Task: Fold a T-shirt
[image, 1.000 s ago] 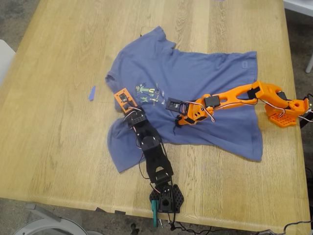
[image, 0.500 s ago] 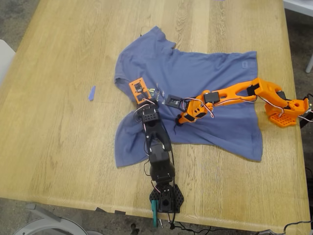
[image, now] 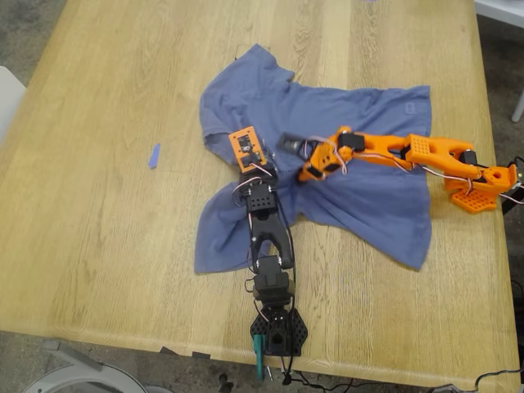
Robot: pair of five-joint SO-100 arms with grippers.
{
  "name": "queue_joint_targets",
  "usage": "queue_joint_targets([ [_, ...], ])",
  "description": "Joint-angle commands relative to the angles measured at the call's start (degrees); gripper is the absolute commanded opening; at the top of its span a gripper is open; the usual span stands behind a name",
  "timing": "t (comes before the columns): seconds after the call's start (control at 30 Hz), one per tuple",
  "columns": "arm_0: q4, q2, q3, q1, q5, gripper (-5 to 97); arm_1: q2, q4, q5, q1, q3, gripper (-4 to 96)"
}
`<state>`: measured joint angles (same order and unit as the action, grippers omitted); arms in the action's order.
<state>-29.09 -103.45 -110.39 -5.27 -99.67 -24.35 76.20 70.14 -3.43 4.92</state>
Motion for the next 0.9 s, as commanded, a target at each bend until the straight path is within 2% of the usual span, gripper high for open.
queue_joint_targets([
  [0.0, 0.09, -8.09, 1.76, 2.72, -0.18, 0, -3.78, 0.18, -0.53, 1.14, 3.25, 0.0],
  [0.33, -2.20, -9.14, 5.45, 6.77, -0.18, 0, -10.81, 11.16, -1.67, 5.80, 3.25, 0.0],
  [0.87, -1.76, -8.17, 8.17, 16.17, -0.26, 0, -15.38, 16.35, -2.29, 13.10, 3.25, -0.1],
])
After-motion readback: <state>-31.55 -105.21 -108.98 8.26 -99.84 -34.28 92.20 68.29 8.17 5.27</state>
